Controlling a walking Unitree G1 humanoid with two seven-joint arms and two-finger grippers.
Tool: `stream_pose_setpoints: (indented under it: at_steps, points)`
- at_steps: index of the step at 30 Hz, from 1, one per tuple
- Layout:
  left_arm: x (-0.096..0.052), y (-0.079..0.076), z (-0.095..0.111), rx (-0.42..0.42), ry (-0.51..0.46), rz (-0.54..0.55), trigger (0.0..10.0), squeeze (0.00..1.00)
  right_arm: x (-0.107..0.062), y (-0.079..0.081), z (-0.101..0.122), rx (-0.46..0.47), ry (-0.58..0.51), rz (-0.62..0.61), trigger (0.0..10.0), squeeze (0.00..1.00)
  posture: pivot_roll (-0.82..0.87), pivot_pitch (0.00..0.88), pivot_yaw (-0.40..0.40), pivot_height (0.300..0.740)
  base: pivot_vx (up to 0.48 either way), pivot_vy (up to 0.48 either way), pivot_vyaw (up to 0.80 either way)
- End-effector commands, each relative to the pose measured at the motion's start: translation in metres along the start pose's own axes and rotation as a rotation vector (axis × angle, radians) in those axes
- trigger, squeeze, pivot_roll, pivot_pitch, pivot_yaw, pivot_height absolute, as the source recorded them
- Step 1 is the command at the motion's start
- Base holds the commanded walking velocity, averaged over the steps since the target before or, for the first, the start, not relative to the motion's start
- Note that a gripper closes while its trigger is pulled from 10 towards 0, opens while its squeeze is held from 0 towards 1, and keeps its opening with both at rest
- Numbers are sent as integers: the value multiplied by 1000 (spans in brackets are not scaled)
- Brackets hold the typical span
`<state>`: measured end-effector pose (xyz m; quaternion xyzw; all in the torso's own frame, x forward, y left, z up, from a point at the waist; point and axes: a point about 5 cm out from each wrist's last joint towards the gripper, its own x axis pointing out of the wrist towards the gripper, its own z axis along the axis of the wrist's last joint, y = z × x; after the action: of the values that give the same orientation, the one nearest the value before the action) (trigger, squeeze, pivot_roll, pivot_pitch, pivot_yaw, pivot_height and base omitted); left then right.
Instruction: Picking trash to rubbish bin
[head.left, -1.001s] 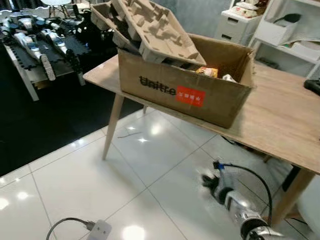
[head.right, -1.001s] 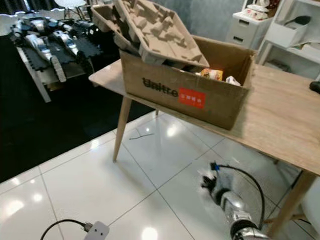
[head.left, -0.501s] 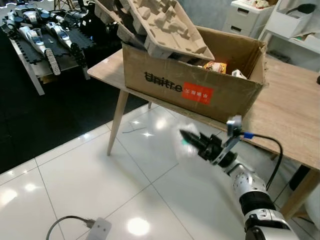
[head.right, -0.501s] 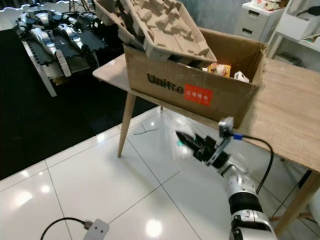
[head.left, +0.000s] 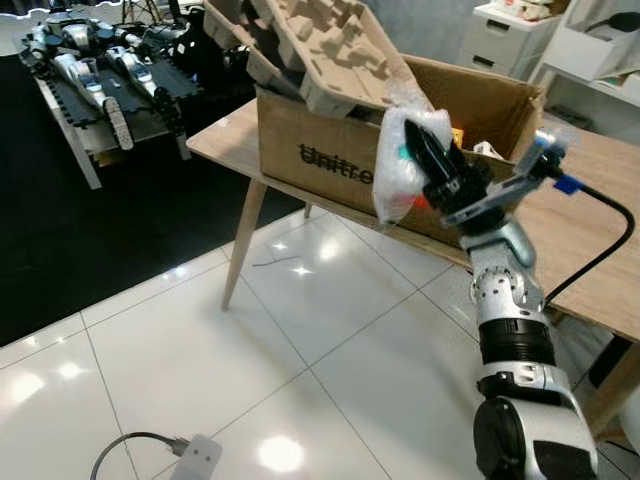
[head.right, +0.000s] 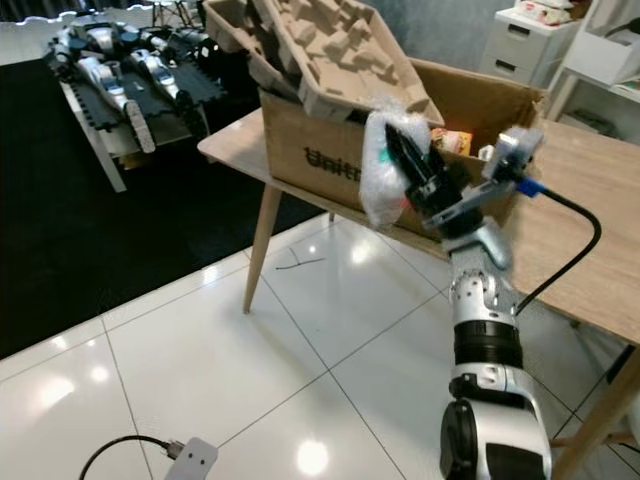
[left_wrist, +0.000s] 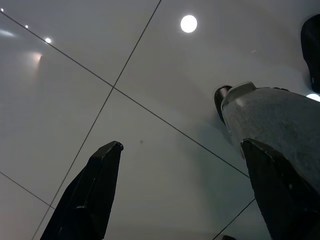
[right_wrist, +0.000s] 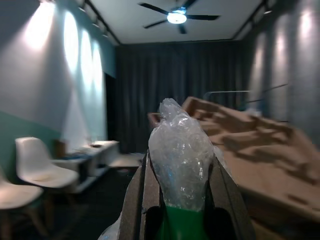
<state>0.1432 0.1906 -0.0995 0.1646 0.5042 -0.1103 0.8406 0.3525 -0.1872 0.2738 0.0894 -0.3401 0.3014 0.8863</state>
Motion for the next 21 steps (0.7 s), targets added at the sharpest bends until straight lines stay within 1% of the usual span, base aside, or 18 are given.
stream_pose_setpoints:
  at_steps: [1, 5, 8, 12, 14, 18, 21]
  points:
    - [-3, -12, -20, 9, 73, -50, 10000, 0, 5, 1, 9, -60, -13, 8, 10000, 0, 68, 100, -34, 740, 0, 0, 0]
    - [-2, -11, -17, -13, 58, -46, 10000, 0, 12, 3, 19, -118, -35, 7, 10000, 0, 67, 103, -35, 740, 0, 0, 0]
    - [-2, -10, -16, -28, 57, -43, 10000, 0, 12, 2, 20, -125, -36, 2, 10000, 0, 62, 102, -36, 740, 0, 0, 0]
    - [-2, -7, -13, -37, 49, -38, 10000, 0, 11, -1, 15, -131, -11, -11, 10000, 0, 59, 102, -38, 740, 251, 0, 0]
    - [-1, -5, -10, -34, 45, -34, 10000, 0, 10, -4, 11, -135, 19, -47, 10000, 0, 57, 97, -42, 740, 264, 0, 0]
    - [-1, -4, -8, -29, 39, -34, 10000, 0, 15, -6, 17, -119, 5, -78, 10000, 0, 54, 91, -40, 740, 278, 0, 0]
    - [-1, -5, -8, -28, 39, -37, 10000, 0, 19, -4, 24, -101, -20, -64, 10000, 0, 51, 86, -40, 740, 308, 0, 0]
